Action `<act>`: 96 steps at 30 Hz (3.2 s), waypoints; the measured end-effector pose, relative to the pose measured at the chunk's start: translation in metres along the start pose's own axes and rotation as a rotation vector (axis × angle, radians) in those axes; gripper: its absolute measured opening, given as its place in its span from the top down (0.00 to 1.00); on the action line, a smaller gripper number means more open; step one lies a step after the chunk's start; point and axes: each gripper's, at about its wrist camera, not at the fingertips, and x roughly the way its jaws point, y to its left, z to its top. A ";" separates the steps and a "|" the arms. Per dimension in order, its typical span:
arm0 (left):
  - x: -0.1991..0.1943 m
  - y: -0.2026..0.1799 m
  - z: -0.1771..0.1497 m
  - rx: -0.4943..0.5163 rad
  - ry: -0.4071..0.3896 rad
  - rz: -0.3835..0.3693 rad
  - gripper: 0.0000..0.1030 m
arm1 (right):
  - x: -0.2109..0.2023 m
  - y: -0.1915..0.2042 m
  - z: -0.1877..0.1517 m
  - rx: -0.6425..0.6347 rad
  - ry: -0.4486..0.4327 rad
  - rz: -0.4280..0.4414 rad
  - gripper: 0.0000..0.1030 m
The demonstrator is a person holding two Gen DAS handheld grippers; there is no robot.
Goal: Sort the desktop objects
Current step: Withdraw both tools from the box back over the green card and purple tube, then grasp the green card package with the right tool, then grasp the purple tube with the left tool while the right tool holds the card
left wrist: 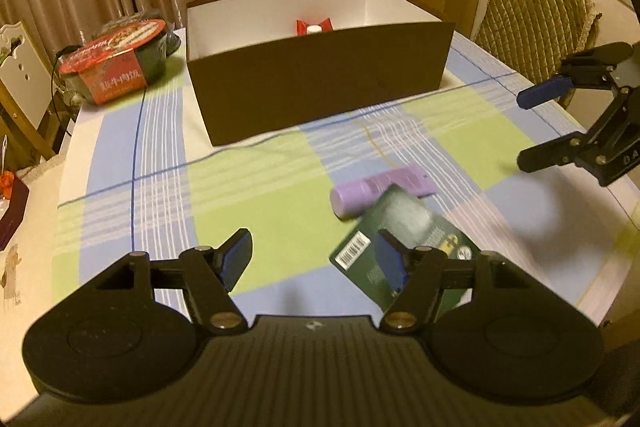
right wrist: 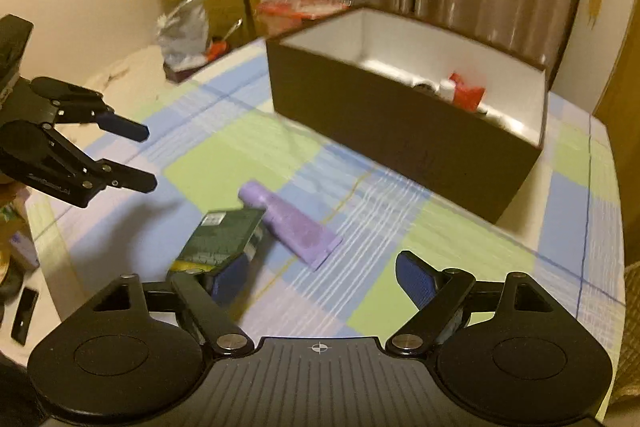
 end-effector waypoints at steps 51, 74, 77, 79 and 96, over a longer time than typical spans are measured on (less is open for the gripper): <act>-0.024 -0.096 -0.024 -0.439 0.207 0.459 0.20 | 0.126 -0.012 -0.004 -0.844 -0.015 0.694 0.39; -0.024 -0.098 -0.031 -0.497 0.210 0.461 0.20 | 0.150 0.007 0.005 -0.934 -0.039 0.743 0.66; -0.024 -0.097 -0.030 -0.493 0.208 0.455 0.20 | 0.146 0.007 0.005 -0.918 -0.031 0.739 0.66; -0.023 -0.095 -0.030 -0.485 0.201 0.450 0.20 | 0.142 0.006 0.005 -0.914 -0.031 0.732 0.66; -0.003 -0.068 -0.011 -0.304 0.109 0.287 0.20 | 0.066 -0.017 -0.013 -0.757 0.004 0.494 0.66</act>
